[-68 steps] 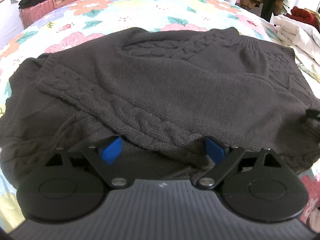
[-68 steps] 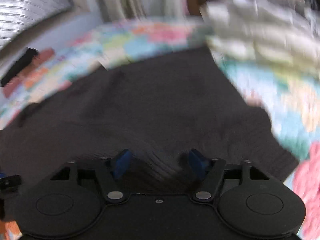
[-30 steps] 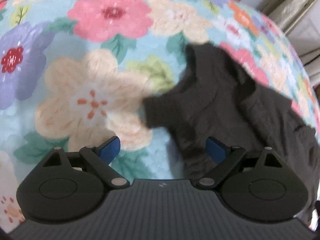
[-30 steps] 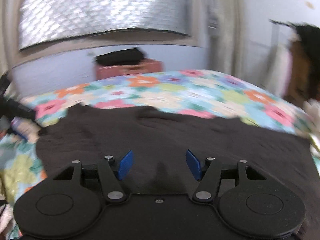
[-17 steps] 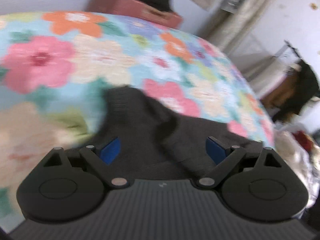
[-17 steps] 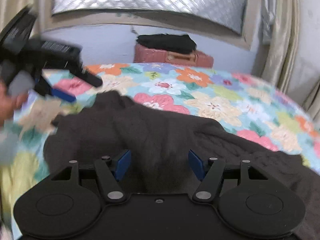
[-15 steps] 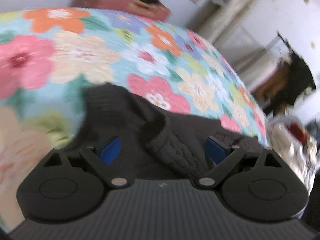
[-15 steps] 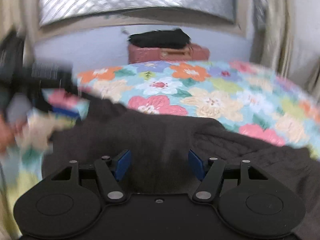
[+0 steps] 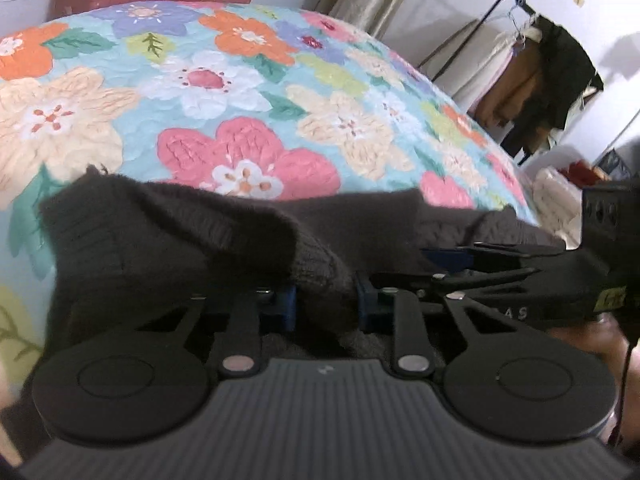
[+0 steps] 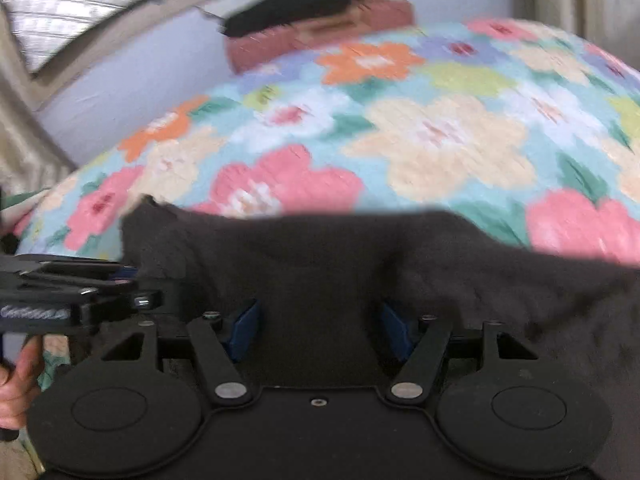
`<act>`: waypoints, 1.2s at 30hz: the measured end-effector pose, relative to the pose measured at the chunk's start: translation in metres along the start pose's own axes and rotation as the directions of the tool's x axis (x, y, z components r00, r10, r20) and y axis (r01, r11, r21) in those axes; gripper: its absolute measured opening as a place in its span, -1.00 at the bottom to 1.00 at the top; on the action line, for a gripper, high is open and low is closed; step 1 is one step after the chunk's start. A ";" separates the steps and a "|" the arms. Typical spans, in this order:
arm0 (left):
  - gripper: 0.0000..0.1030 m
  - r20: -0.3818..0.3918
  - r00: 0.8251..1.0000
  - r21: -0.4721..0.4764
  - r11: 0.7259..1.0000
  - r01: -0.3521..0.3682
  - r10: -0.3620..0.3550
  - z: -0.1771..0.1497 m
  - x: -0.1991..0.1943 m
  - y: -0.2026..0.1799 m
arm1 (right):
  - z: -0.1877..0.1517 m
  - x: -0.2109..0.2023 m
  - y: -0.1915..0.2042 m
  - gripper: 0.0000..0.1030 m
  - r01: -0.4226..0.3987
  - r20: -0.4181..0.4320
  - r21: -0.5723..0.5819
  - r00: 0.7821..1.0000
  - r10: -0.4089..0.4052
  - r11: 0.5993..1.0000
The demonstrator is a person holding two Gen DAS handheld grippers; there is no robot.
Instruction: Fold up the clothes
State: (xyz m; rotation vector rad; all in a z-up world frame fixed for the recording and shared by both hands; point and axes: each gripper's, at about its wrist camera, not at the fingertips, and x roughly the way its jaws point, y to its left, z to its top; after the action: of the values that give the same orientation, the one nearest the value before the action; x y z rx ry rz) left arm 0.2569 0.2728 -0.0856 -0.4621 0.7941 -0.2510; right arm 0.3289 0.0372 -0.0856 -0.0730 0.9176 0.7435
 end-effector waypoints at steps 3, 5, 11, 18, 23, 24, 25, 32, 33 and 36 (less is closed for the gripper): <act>-0.59 0.072 0.997 -0.001 1.000 -0.012 0.012 0.011 0.003 0.003 | 0.012 -0.003 0.001 -0.63 -0.033 0.057 -0.067 0.998 0.036 0.997; -0.59 0.147 0.989 -0.023 1.000 -0.013 0.016 0.019 0.000 0.005 | 0.021 -0.010 -0.003 -0.62 -0.002 0.142 -0.084 0.990 0.014 0.996; -0.25 0.185 0.974 -0.136 0.985 -0.107 0.131 0.030 0.005 0.029 | 0.043 0.011 -0.028 -0.55 0.026 0.168 0.008 0.985 -0.027 1.000; -0.20 0.118 0.982 -0.238 0.964 -0.117 0.149 0.030 0.009 0.052 | 0.041 0.027 -0.021 -0.10 0.088 0.091 0.032 0.992 -0.091 0.996; -0.20 0.069 0.971 -0.175 0.961 -0.215 0.229 0.032 0.003 0.044 | 0.029 -0.014 -0.003 0.11 0.202 0.104 0.117 0.971 -0.214 0.972; -0.19 0.054 0.968 -0.173 0.957 -0.233 0.245 0.033 -0.002 0.043 | 0.020 -0.027 0.004 0.13 0.208 0.145 0.116 0.964 -0.223 0.971; -0.15 0.018 0.961 -0.171 0.948 -0.270 0.277 0.033 -0.007 0.040 | 0.011 -0.040 0.011 0.19 0.215 0.184 0.114 0.955 -0.233 0.970; 0.40 -0.042 0.927 -0.071 0.924 -0.375 0.373 0.013 -0.061 0.008 | -0.039 -0.080 0.052 0.30 0.139 0.211 0.109 0.964 -0.160 0.984; 0.41 -0.047 0.912 -0.081 0.909 -0.409 0.407 0.012 -0.069 0.011 | -0.047 -0.083 0.059 0.30 0.124 0.221 0.108 0.964 -0.146 0.986; 0.48 -0.058 0.898 -0.200 0.876 -0.439 0.437 0.001 -0.093 0.035 | -0.068 -0.092 0.081 0.31 0.092 0.253 0.092 0.961 -0.113 0.991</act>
State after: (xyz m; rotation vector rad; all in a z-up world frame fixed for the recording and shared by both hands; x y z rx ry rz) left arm 0.1958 0.3392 -0.0441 -0.4638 0.9188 0.2572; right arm 0.1969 0.0232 -0.0402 0.0457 0.6885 0.6030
